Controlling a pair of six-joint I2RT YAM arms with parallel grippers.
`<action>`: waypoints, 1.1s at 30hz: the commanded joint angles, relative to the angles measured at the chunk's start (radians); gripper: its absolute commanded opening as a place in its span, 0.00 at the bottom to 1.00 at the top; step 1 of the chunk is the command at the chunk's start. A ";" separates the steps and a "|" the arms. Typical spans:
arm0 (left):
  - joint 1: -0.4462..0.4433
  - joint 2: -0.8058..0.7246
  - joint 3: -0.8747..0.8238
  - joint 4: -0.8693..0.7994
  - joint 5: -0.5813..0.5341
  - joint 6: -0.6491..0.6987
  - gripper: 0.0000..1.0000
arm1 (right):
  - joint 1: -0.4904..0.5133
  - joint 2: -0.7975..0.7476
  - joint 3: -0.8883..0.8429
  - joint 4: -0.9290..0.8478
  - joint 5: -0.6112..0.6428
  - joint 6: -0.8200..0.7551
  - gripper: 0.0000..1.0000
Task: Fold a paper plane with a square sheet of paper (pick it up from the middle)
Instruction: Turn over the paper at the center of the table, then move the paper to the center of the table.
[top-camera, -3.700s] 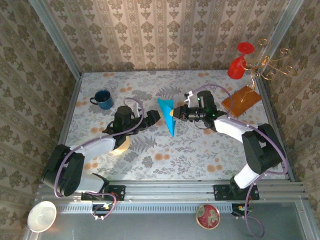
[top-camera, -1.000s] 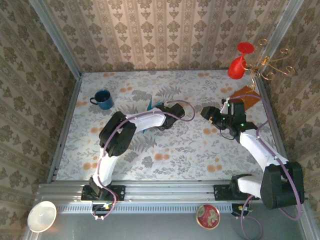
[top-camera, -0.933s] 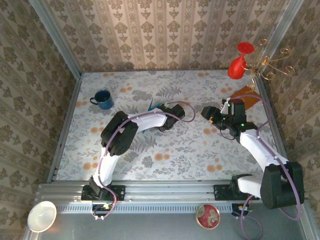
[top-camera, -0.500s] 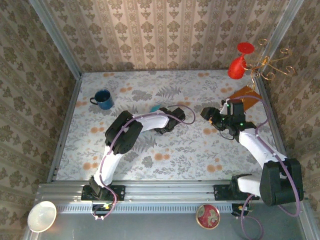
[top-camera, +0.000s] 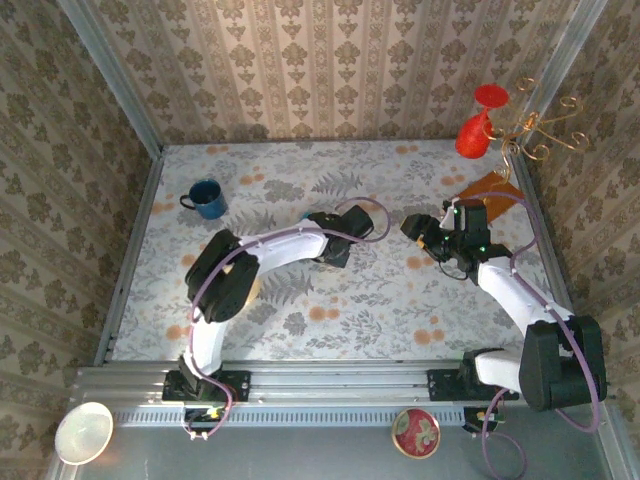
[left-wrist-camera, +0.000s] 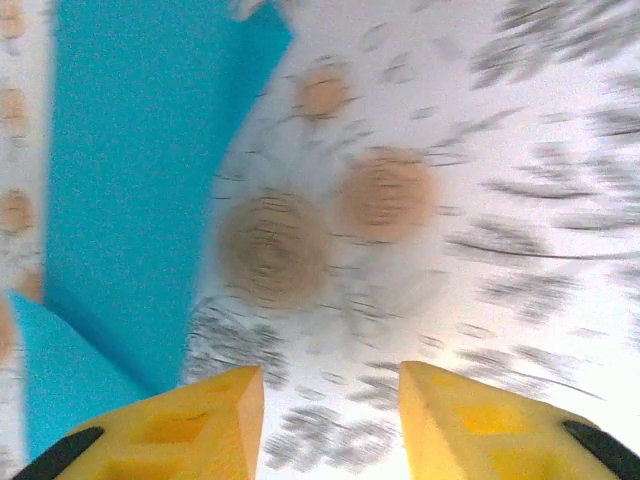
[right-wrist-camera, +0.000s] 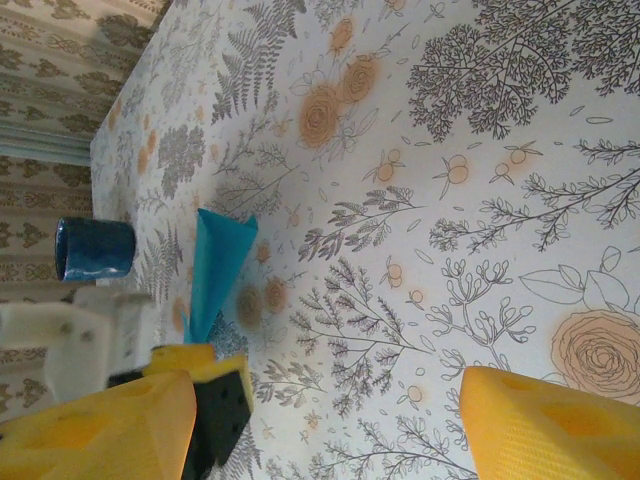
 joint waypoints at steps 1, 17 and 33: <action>-0.017 -0.089 -0.050 0.100 0.191 -0.079 0.46 | -0.005 0.013 -0.016 0.025 -0.011 0.009 0.73; 0.335 -0.360 -0.477 0.441 0.457 -0.184 0.77 | 0.050 0.062 0.006 0.023 -0.040 -0.032 0.83; 0.458 -0.250 -0.431 0.460 0.593 -0.148 0.77 | 0.098 0.132 0.032 0.052 -0.061 -0.026 0.81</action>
